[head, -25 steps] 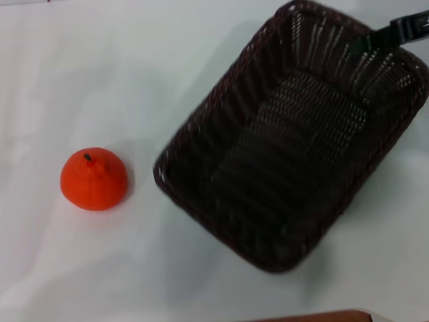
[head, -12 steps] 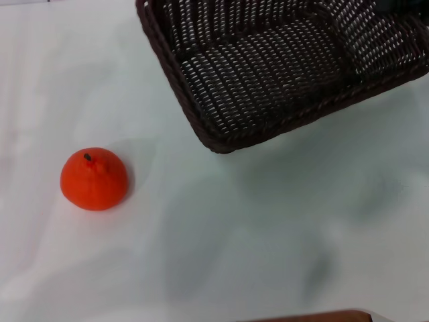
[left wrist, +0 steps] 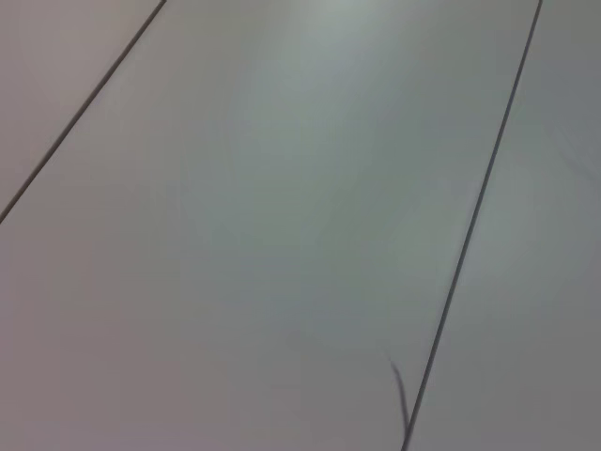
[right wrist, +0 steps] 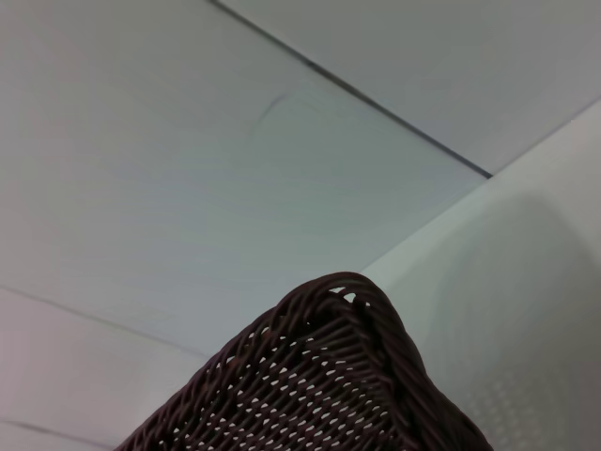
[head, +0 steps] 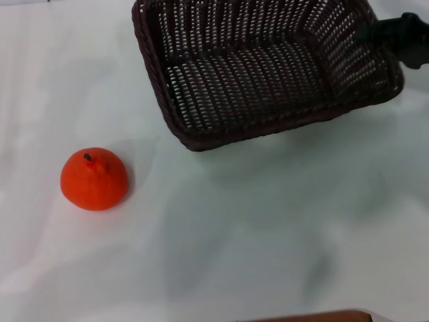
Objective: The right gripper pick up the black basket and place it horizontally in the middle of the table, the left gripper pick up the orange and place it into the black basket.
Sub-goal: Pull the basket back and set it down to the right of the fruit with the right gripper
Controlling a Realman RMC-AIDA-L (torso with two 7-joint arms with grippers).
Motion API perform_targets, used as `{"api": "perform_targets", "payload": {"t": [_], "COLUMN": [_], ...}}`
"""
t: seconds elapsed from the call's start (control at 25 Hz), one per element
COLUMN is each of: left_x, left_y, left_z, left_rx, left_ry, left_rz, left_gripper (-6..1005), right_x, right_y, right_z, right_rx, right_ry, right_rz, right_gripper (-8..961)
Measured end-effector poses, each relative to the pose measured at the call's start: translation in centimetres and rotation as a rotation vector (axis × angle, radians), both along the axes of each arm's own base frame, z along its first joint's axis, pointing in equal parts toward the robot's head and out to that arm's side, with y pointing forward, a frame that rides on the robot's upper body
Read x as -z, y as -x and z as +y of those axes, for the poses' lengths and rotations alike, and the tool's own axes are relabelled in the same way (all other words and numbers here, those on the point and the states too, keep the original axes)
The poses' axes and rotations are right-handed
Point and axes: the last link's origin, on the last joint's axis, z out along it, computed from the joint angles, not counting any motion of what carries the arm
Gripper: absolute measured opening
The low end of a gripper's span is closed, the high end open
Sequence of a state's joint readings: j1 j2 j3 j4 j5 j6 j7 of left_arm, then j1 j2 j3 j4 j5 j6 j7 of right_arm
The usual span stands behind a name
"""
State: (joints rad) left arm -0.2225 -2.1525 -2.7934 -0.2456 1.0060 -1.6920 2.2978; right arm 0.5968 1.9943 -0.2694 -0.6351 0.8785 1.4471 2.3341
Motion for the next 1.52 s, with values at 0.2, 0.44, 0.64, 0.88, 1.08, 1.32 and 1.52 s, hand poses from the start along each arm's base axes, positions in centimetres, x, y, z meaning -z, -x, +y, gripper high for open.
{"api": "perform_targets", "payload": {"t": [0.2,0.44,0.64,0.88,1.08,1.32,1.52], "left_x": [0.0,0.0,-0.1,-0.2,-0.2,-0.2,-0.2], "left_y": [0.0,0.1,0.2,0.4,0.5,0.7,0.7], "left_z": [0.0,0.1,0.0,0.0,0.1,0.2,0.3], "left_rx": [-0.002,-0.009,-0.009,-0.015,-0.026,-0.035,-0.037], "left_ry": [0.001,0.004,0.004,0.005,0.010,0.014,0.015], "left_rz": [0.000,0.000,0.004,0.006,0.005,0.005,0.006], "left_gripper": [723,723,723,723,722,722,722], "right_x": [1.4,2.6,3.2,4.0,4.5,4.8,4.9], "right_y": [0.0,0.1,0.1,0.1,0.0,-0.1,0.2], "right_z": [-0.1,-0.4,-0.5,-0.7,-1.1,-1.5,-1.9], "right_rx": [0.015,0.030,0.043,0.052,0.061,0.065,0.047], "right_ry": [0.002,0.012,0.009,0.024,0.037,0.042,0.064], "right_rz": [0.005,0.024,0.030,0.051,0.067,0.090,0.113], "right_gripper": [194,194,195,209,257,376,521]}}
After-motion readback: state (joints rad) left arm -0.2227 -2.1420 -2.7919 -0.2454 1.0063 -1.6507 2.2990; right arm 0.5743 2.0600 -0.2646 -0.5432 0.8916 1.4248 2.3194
